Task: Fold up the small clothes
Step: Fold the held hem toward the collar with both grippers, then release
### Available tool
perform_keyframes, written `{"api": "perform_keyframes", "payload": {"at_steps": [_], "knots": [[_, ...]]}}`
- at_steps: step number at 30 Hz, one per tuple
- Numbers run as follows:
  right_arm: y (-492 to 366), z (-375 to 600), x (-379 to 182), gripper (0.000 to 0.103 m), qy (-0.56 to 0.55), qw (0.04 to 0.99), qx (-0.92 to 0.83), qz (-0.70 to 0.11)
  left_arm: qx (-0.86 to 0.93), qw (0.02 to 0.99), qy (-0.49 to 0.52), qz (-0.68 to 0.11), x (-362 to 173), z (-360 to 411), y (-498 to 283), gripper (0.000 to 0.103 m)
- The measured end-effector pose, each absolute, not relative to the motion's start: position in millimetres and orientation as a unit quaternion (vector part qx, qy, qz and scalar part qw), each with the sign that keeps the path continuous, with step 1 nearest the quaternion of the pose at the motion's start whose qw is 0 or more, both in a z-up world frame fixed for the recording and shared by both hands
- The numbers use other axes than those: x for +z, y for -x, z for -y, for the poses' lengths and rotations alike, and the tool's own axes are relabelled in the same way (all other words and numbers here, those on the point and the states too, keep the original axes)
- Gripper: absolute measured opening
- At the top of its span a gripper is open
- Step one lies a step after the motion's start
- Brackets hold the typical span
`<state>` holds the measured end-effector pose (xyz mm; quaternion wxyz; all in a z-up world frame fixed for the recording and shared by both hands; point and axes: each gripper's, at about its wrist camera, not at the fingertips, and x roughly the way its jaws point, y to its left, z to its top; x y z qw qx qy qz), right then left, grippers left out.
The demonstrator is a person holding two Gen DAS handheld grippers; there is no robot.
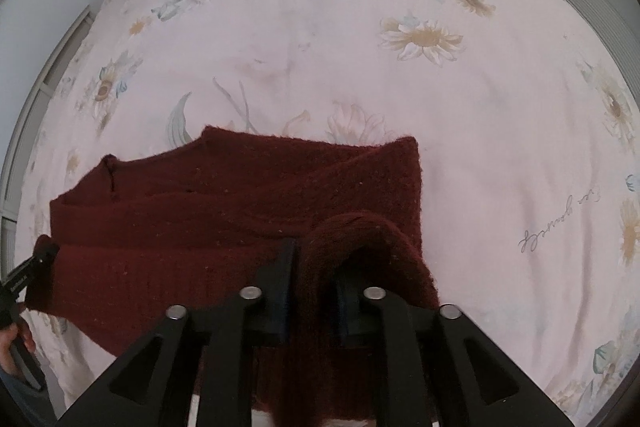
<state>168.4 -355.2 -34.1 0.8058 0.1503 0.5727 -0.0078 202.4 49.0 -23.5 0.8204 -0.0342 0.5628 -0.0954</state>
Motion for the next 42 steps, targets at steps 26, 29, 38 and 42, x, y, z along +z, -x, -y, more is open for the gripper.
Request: {"api": "perform_keyframes", "payload": {"at_steps": [26,29,38,42], "knots": [[-126,341,1,0.082,-0.100,0.825,-0.027,-0.556,-0.110,0.843,-0.002,-0.527,18,-21,-150,0.088],[-120,340,-1,0.082,-0.114,0.821,-0.019,-0.559,-0.111,0.839,0.005,-0.532,17,-16,-144,0.088],[-122,331,-39,0.017,-0.133,0.793,0.005,-0.594,-0.077,0.794,0.030,-0.602,-38,-22,-167,0.067],[-119,331,-37,0.009,-0.130,0.800,0.011,-0.586,-0.099,0.781,0.074,-0.612,-41,-36,-170,0.012]]}}
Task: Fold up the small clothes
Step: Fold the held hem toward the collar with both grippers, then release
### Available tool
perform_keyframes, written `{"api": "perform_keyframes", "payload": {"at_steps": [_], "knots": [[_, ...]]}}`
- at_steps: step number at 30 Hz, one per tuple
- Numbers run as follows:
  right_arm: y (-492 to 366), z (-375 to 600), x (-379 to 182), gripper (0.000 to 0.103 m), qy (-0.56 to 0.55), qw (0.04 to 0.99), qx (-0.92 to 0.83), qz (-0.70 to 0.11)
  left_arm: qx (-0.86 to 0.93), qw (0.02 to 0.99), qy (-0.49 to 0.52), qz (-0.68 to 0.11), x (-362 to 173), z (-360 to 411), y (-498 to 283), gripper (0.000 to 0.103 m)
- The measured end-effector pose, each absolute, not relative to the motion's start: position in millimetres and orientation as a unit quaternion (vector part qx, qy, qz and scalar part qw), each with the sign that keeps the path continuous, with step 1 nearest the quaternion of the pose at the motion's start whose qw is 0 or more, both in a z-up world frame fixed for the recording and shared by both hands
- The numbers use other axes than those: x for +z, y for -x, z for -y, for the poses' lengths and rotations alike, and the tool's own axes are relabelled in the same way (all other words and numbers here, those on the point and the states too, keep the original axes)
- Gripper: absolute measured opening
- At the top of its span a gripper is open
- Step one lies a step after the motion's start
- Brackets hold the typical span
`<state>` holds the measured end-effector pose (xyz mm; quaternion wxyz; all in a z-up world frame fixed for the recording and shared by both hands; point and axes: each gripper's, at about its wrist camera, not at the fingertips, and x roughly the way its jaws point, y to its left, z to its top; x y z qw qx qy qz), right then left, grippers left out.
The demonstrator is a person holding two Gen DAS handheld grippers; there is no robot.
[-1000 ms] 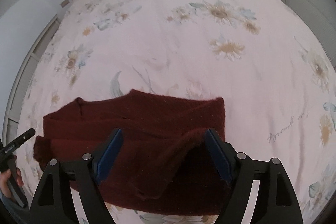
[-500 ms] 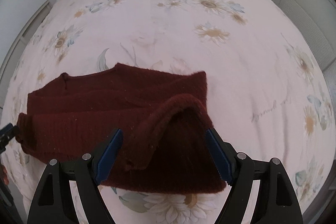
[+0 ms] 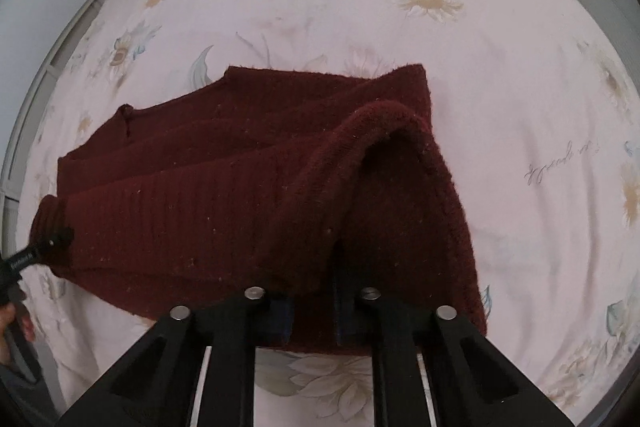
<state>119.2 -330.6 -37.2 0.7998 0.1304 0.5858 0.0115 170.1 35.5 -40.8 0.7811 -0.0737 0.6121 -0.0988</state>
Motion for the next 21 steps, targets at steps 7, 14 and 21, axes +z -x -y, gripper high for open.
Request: {"api": "perform_keyframes", "payload": {"at_steps": [7,14,21], "knots": [[-138,338,3,0.008,-0.145,0.830,0.019,-0.538,-0.117,0.803,0.082,-0.579,-5,-43,-183,0.011],[-180,338,11,0.011,-0.161,0.830,0.020,-0.534,-0.106,0.811,0.099,-0.567,4,-46,-223,0.012],[-180,331,13,0.079,-0.128,0.841,0.003,-0.526,-0.102,0.827,0.076,-0.548,7,-38,-220,0.077]]}}
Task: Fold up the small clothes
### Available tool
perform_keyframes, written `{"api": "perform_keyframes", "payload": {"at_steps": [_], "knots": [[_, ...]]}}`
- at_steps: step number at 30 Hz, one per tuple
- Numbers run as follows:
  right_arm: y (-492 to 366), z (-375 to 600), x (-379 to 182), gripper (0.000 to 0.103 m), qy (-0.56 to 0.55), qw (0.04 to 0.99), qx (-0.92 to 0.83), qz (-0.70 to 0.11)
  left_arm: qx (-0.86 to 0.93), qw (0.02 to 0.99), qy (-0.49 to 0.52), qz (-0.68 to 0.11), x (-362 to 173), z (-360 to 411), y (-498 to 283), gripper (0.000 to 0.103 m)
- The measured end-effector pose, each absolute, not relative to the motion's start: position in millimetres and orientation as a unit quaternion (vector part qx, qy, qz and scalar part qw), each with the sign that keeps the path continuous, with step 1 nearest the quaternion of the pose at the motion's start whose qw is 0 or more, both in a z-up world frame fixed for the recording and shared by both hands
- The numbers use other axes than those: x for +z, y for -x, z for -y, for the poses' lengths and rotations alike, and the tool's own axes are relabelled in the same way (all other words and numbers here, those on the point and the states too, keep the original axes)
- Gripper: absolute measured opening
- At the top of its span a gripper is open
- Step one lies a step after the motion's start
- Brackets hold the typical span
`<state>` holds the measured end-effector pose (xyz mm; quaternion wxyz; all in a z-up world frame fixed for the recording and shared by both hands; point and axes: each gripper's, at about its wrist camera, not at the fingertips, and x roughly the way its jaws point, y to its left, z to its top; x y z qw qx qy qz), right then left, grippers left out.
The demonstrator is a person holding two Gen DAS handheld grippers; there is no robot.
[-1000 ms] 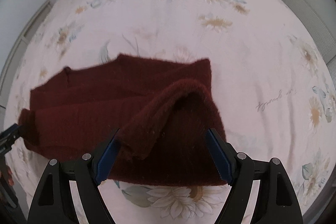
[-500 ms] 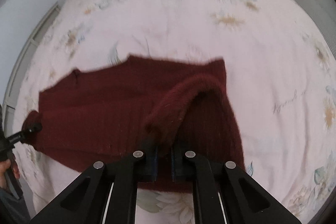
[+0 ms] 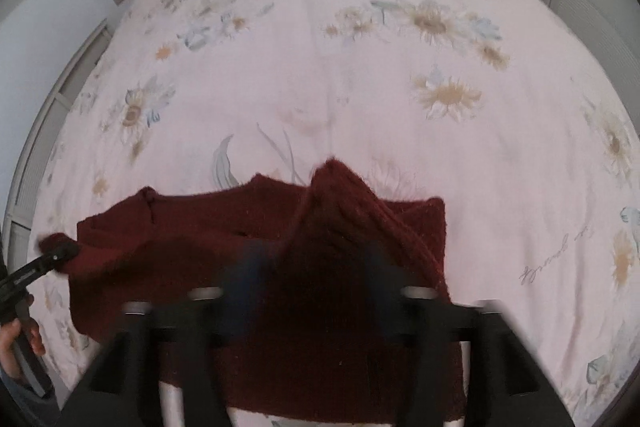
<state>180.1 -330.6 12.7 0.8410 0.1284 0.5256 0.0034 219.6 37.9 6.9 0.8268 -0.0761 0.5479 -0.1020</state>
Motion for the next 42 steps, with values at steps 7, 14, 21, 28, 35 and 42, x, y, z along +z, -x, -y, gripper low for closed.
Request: {"api": "perform_keyframes", "payload": {"at_steps": [7,14,21,28,35,42], "knots": [[-150,299,12,0.091,-0.076,0.864,0.018,-0.498,-0.126,0.866,0.024,-0.483,17,-11,-183,0.102],[-105,250,-18,0.091,-0.007,0.883,0.014,-0.468,-0.142,0.882,-0.046,-0.448,-4,29,-145,0.102],[-90,244,-63,0.091,0.008,0.871,0.003,-0.491,-0.123,0.865,-0.092,-0.478,-53,32,-134,0.102],[-87,284,-69,0.091,-0.006,0.871,-0.030,-0.491,-0.096,0.862,-0.067,-0.494,-77,-17,-133,0.102],[-83,300,-80,0.102,-0.030,0.869,-0.028,-0.493,-0.104,0.858,-0.041,-0.502,-82,-28,-137,0.102],[-85,303,-82,0.102,-0.036,0.867,-0.022,-0.496,-0.112,0.857,-0.037,-0.502,-81,-30,-134,0.102]]}}
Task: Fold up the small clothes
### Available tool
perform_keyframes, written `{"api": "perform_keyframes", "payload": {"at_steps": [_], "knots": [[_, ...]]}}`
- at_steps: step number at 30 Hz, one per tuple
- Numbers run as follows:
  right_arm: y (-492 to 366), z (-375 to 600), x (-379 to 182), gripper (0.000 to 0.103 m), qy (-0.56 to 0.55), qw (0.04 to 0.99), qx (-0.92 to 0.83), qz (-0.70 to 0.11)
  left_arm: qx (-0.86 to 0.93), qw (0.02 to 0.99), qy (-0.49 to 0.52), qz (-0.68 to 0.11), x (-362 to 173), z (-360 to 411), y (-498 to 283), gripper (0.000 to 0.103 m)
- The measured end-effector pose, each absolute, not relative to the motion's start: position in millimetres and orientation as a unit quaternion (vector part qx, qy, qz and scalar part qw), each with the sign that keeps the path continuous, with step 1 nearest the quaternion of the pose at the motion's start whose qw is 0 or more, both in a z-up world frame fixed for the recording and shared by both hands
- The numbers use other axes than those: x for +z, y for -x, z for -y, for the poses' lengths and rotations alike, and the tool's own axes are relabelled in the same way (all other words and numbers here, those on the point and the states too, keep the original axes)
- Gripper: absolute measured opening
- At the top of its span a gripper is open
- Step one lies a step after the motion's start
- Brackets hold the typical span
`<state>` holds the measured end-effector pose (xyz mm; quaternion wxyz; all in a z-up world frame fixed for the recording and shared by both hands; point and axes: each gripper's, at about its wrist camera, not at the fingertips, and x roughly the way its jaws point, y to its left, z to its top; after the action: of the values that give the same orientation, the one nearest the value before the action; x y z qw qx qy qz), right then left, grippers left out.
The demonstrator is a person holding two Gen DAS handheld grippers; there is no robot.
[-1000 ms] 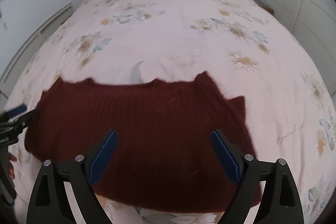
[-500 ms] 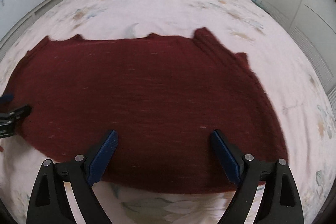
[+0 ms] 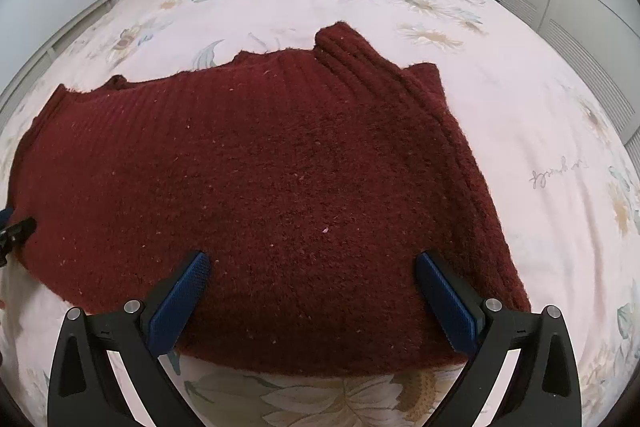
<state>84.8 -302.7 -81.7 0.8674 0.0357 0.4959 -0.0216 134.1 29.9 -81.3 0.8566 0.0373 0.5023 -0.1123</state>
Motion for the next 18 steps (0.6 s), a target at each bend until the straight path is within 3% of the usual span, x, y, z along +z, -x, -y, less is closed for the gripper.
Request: {"api": "perform_keyframes", "payload": {"at_steps": [10,18], "knots": [[-61,300,-33,0.102,-0.008,0.877,-0.022,-0.480,-0.115,0.847,0.020,-0.519,-35,-75,-145,0.102],[-35,312,-31,0.102,-0.027,0.869,-0.027,-0.493,-0.100,0.786,0.137,-0.594,-85,-137,-173,0.102]]}}
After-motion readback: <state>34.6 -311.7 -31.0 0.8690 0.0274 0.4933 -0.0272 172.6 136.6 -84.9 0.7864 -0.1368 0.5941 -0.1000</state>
